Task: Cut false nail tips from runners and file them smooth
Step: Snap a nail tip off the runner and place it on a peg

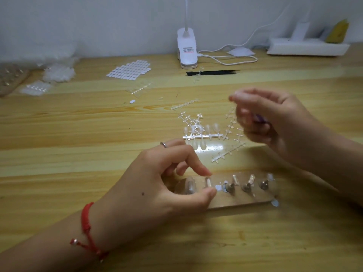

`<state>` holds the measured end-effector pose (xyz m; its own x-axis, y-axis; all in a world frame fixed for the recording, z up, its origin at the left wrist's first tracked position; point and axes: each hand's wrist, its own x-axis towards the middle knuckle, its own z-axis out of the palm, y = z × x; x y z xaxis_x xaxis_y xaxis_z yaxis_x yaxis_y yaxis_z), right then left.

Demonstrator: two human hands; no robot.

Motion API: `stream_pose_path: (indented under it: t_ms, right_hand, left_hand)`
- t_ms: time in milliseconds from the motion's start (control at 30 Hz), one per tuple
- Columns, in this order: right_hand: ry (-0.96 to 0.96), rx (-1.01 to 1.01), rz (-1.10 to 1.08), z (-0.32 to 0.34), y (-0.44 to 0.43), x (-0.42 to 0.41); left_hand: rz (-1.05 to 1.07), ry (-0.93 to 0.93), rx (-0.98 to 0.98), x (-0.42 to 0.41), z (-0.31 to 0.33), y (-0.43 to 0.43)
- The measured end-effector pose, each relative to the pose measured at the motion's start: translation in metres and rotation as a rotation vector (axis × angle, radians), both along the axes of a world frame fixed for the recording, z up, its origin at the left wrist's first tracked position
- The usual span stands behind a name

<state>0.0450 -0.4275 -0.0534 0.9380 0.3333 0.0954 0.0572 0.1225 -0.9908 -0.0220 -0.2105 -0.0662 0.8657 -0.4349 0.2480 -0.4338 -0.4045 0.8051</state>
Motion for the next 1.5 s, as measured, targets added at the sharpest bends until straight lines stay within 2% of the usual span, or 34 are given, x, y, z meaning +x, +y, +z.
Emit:
stream_pose_path:
  t_ms: [133,300,367,467,533,633,733,900,1033,1100,1233,1333,1500]
  right_hand:
    - [-0.024,0.055,-0.21,0.005,-0.008,0.006]
    - [-0.061,0.046,-0.404,-0.002,-0.013,0.011]
    - [-0.075,0.034,-0.44,-0.004,-0.014,0.013]
    - [-0.06,0.026,-0.467,-0.008,-0.014,0.014]
    - [-0.057,0.019,-0.466,-0.009,-0.014,0.015]
    - [-0.06,-0.004,-0.461,-0.011,-0.015,0.015]
    - [-0.067,-0.021,-0.441,-0.012,-0.014,0.016]
    - [-0.078,-0.044,-0.423,-0.014,-0.015,0.017]
    - [-0.08,-0.057,-0.418,-0.014,-0.015,0.017]
    - [-0.109,-0.095,-0.394,-0.013,-0.014,0.015]
    - [-0.243,-0.231,-0.291,-0.009,-0.007,0.008]
    - [-0.282,-0.371,-0.17,-0.004,-0.003,0.001]
    - [-0.253,-0.331,-0.114,-0.002,0.004,-0.004]
  left_hand:
    - [0.003,-0.008,0.084,-0.001,0.001,0.002]
    - [0.111,0.081,-0.133,0.018,0.013,0.01]
    - [0.153,0.038,-0.033,0.032,0.016,0.015]
    - [0.179,-0.043,0.262,0.048,0.013,0.016]
    - [0.183,-0.077,0.392,0.055,0.007,0.012]
    - [0.203,-0.172,0.493,0.061,-0.001,0.003]
    - [0.224,-0.224,0.509,0.064,-0.002,-0.002]
    - [0.196,-0.111,0.556,0.072,0.002,-0.003]
    - [0.189,-0.125,0.455,0.071,0.002,-0.004]
    - [0.181,-0.138,0.325,0.068,0.001,-0.005]
    - [0.13,0.01,-0.014,0.064,0.003,-0.01]
    - [0.106,0.077,-0.152,0.064,0.009,-0.012]
    - [0.093,0.128,-0.343,0.063,0.018,-0.013]
